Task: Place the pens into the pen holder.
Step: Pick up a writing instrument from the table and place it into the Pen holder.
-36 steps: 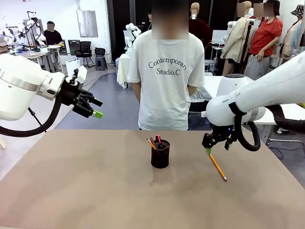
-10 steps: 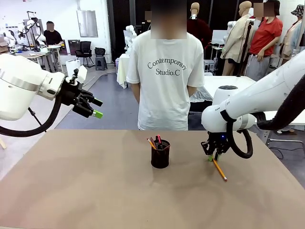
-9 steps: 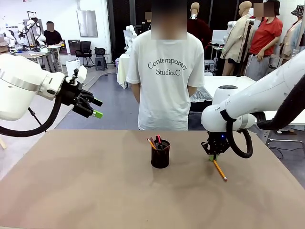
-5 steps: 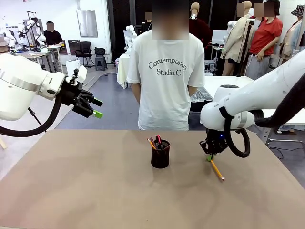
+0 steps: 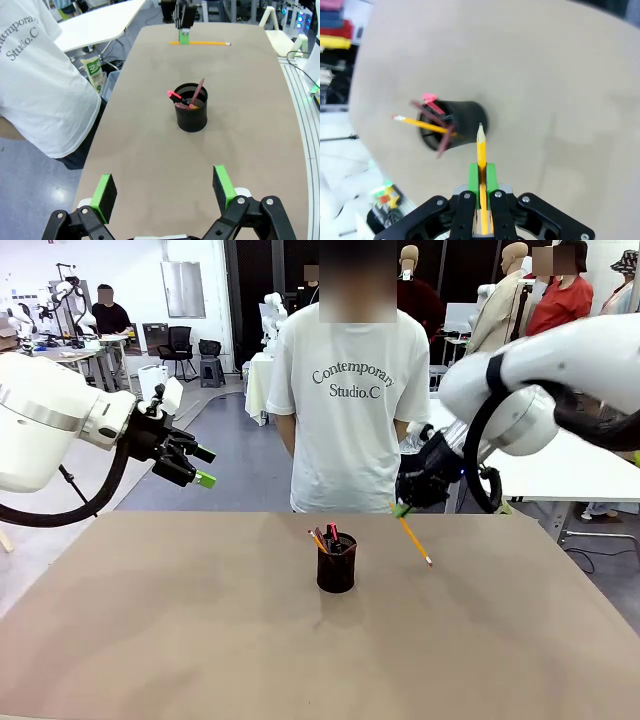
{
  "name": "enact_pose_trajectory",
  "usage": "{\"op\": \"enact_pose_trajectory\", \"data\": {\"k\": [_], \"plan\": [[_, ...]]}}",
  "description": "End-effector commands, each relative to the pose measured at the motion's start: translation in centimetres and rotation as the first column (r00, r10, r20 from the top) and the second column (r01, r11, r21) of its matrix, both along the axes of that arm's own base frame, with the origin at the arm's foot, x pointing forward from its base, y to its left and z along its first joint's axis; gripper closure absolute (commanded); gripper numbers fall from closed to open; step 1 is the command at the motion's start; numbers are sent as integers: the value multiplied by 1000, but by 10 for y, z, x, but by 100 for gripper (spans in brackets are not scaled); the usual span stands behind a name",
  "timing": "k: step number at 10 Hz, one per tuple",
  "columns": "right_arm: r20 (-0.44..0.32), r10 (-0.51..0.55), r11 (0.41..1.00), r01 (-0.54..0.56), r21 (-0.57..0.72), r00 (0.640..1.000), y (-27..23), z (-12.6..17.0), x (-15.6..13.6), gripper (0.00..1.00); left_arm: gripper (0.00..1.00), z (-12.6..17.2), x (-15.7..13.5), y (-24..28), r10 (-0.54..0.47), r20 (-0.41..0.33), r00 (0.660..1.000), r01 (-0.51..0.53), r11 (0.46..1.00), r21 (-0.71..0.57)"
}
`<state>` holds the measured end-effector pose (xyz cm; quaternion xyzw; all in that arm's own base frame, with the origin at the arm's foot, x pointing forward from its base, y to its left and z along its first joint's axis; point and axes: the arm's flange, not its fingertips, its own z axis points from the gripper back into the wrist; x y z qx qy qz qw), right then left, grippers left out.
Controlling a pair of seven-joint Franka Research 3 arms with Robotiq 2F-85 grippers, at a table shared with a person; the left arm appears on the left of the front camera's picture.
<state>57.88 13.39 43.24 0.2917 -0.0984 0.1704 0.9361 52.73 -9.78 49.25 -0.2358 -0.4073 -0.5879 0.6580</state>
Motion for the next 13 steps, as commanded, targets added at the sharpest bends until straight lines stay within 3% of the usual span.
{"op": "enact_pose_trajectory", "data": {"k": [1, 2, 3, 5, 6, 7, 8, 9, 10, 13], "plan": [[170, 204, 964, -228, 137, 964, -15, 6, -20, 100, 0, 1, 0, 0, -7, -1, 1000, 7, 1000, -2], [333, 204, 933, -286, 218, 920, -15, 22, -29, 100, 0, 1, 0, 0, -7, -1, 1000, 7, 1000, -2], [511, 131, 932, -281, 227, 849, -14, 36, -32, 100, 0, 1, 0, 0, -7, -1, 1000, 7, 1000, -2], [731, 123, 868, -430, 249, 671, -18, 53, -46, 100, 0, 1, 0, 0, -7, -1, 1000, 7, 1000, -2], [781, 99, 802, -515, 304, 617, -20, 60, -48, 100, 0, 1, 0, 0, -7, -1, 1000, 7, 1000, -2], [771, 75, 772, -527, 357, 632, -26, 66, -44, 100, 0, 1, 0, 0, -7, -1, 1000, 7, 1000, -2], [739, 69, 749, -524, 405, 670, -30, 68, -39, 100, 0, 1, 0, 0, -7, -1, 1000, 7, 1000, -2], [606, 1, 763, -392, 513, 795, -33, 70, -29, 100, 0, 1, 0, 0, -7, -1, 1000, 7, 1000, -2], [777, 54, 806, -486, 337, 627, -20, 83, -41, 100, 0, 1, 0, 0, -7, -1, 1000, 7, 1000, -2], [777, 54, 806, -486, 337, 627, -20, 83, -41, 100, 0, 1, 0, 0, -7, -1, 1000, 7, 1000, -2]]}}
